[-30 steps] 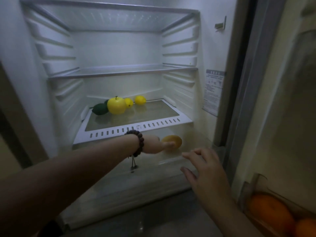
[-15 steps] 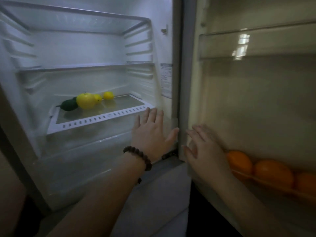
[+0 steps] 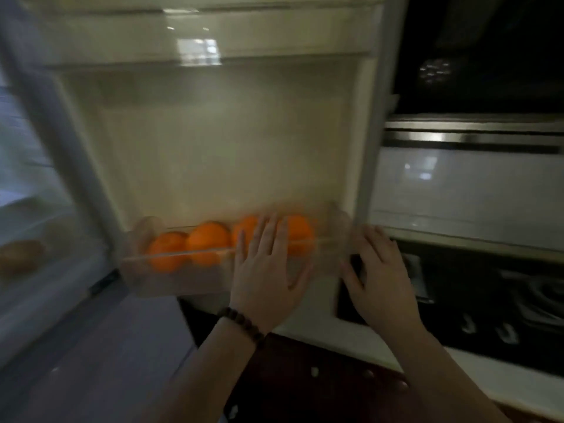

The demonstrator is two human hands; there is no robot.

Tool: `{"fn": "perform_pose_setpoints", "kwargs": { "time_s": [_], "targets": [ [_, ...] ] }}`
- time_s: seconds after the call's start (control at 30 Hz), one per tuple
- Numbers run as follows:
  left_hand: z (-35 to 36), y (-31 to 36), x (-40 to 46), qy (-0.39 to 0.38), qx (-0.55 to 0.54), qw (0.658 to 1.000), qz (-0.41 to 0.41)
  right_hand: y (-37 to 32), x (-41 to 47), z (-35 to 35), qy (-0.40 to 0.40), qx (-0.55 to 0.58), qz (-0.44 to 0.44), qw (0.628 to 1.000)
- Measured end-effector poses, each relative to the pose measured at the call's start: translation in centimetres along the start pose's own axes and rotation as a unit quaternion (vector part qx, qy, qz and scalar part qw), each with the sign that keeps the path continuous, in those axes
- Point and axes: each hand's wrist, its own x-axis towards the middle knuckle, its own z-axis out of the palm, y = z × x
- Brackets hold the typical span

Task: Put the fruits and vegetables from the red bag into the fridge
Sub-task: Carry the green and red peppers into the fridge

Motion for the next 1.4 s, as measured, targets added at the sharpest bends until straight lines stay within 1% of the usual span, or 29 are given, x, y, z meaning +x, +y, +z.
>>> {"fn": "perform_pose_setpoints", "kwargs": {
  "time_s": [0.1, 0.2, 0.37, 0.47, 0.6, 0.73, 0.93, 1.07, 1.27, 1.4],
  "targets": [
    [1.7, 4.9, 0.6, 0.002, -0.042, 0.997, 0.059, 4.5, -2.5, -2.1, -0.003, -0.04, 0.053, 0.998],
    [4.6, 11.6, 1.0, -0.019, -0.095, 0.986, 0.135, 10.0, -5.5, -5.1, 0.01, -0.078, 0.113, 0.99],
    [9.9, 24.7, 0.8, -0.101, -0.141, 0.957, 0.232, 19.3, -11.7, -11.6, 0.029, -0.128, 0.226, 0.965],
    [12.8, 32.6, 0.3, -0.137, -0.153, 0.939, 0.274, 24.7, -16.5, -16.0, 0.036, -0.171, 0.287, 0.942],
    [15.9, 42.7, -0.8, -0.172, -0.182, 0.913, 0.321, 30.8, -22.2, -21.9, 0.032, -0.216, 0.38, 0.899],
    [18.7, 51.6, -3.3, -0.203, -0.198, 0.884, 0.372, 35.6, -27.9, -26.9, 0.052, -0.231, 0.448, 0.862],
    [21.3, 63.3, -7.2, -0.249, -0.203, 0.842, 0.432, 41.0, -35.3, -32.9, 0.08, -0.264, 0.545, 0.792],
    [22.8, 69.8, -8.4, -0.267, -0.212, 0.823, 0.455, 44.6, -38.9, -35.9, 0.095, -0.262, 0.591, 0.757],
    [26.3, 80.5, -7.6, -0.283, -0.233, 0.803, 0.471, 52.6, -42.1, -39.8, 0.108, -0.255, 0.63, 0.726],
    [29.2, 88.2, -5.6, -0.286, -0.244, 0.79, 0.485, 60.2, -41.7, -42.9, 0.107, -0.245, 0.637, 0.723]
  ]
}}
